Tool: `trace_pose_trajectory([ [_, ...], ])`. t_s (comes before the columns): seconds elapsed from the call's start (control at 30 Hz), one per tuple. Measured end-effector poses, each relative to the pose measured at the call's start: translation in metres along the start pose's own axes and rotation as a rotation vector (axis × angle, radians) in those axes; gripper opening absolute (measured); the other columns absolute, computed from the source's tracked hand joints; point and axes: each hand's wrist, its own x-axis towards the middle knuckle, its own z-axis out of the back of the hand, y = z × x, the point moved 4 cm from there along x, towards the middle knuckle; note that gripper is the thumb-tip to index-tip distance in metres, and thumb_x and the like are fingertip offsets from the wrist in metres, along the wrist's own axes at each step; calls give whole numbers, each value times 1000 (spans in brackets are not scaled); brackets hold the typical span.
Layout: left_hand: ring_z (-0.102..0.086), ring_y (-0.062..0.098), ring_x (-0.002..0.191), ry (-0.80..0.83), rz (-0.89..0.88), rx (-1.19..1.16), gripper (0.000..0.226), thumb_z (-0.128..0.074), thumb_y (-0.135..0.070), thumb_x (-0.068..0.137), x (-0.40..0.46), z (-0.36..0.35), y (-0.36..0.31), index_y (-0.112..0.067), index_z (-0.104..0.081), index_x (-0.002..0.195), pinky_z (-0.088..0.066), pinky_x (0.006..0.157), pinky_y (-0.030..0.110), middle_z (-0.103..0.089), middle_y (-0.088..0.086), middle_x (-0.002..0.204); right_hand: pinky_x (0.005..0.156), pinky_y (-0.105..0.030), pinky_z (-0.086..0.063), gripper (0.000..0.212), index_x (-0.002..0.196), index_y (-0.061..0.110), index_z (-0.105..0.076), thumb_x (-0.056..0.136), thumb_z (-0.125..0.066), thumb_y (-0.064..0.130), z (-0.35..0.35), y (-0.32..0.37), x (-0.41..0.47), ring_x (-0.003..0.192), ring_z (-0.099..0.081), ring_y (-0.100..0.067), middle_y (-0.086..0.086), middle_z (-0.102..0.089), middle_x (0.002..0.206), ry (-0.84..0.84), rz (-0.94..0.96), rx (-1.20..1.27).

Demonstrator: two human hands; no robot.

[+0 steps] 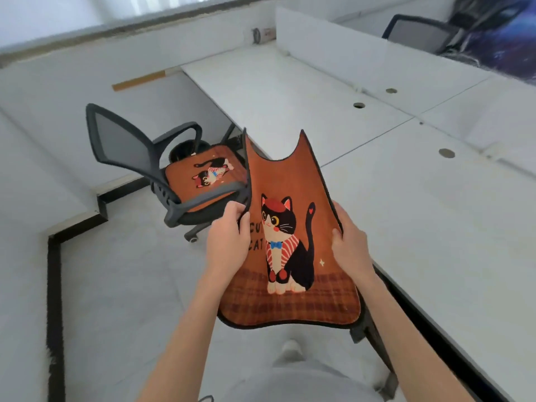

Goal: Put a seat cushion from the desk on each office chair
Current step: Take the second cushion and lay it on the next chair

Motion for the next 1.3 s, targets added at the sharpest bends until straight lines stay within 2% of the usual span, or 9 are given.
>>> trace_pose_trajectory([
  [0.1, -61, 29, 67, 56, -101, -15, 11, -48, -16, 93, 66, -28, -18, -5, -52, 93, -46, 63, 40, -67, 14, 75, 88, -17, -36, 47, 142, 24, -30, 98, -31, 7, 22, -2, 49, 99, -48, -5, 2, -53, 127, -123, -70, 14],
  [0.23, -60, 24, 70, 182, -202, -75, 16, -45, -17, 94, 146, -82, -46, -3, -52, 98, -42, 62, 32, -66, 12, 80, 96, -23, -38, 47, 143, 23, -29, 98, -32, 9, 51, -18, 104, 118, -52, -21, -3, -49, 137, -280, -176, -8],
  [0.5, -54, 15, 88, 539, -244, -260, 19, -42, -15, 95, 286, -225, -94, -1, -53, 103, -35, 70, 20, -63, 12, 101, 85, -20, -37, 48, 141, 23, -32, 96, -31, 6, 103, -68, 193, 96, -52, -13, -5, -54, 131, -582, -386, -23],
  [0.7, -52, 15, 86, 790, -317, -294, 22, -41, -16, 95, 341, -304, -127, -1, -52, 106, -37, 72, 27, -56, 4, 94, 99, -31, -41, 47, 142, 22, -30, 97, -32, 9, 121, -95, 230, 120, -52, -27, -6, -49, 138, -745, -571, 12],
  [0.83, -53, 19, 84, 850, -304, -223, 24, -41, -16, 95, 369, -352, -117, -1, -51, 111, -39, 72, 30, -62, 13, 104, 104, -37, -39, 47, 142, 18, -30, 96, -35, 10, 119, -125, 236, 122, -50, -30, -9, -47, 140, -764, -670, 31],
  [0.93, -57, 27, 93, 959, -290, -99, 38, -46, -13, 92, 371, -384, -86, -5, -38, 129, -46, 78, 37, -58, 21, 120, 96, -41, -46, 47, 141, 14, -29, 94, -39, 12, 110, -152, 233, 112, -56, -35, -15, -53, 132, -732, -781, -4],
  [1.03, -33, 39, 130, 1017, -498, 196, 65, -56, -18, 86, 358, -404, -54, -11, -23, 142, -35, 104, 49, -32, 23, 144, 87, -41, -49, 58, 142, 10, -19, 91, -46, 16, 98, -181, 228, 105, -57, -34, -19, -51, 128, -609, -912, -161],
  [1.13, -6, 35, 144, 992, -800, 529, 66, -56, -30, 87, 342, -409, -29, -20, -23, 143, -18, 114, 50, -8, 17, 155, 96, -40, -46, 71, 146, 13, -12, 88, -52, 13, 79, -203, 219, 120, -46, -33, -18, -37, 139, -462, -1052, -338],
  [1.3, -10, 31, 144, 1093, -816, 529, 58, -46, -27, 92, 327, -417, -25, -16, -22, 144, -19, 115, 47, -16, 13, 155, 105, -43, -36, 59, 141, 13, -28, 89, -54, 23, 70, -205, 211, 134, -28, -33, -17, -24, 149, -516, -1141, -490],
])
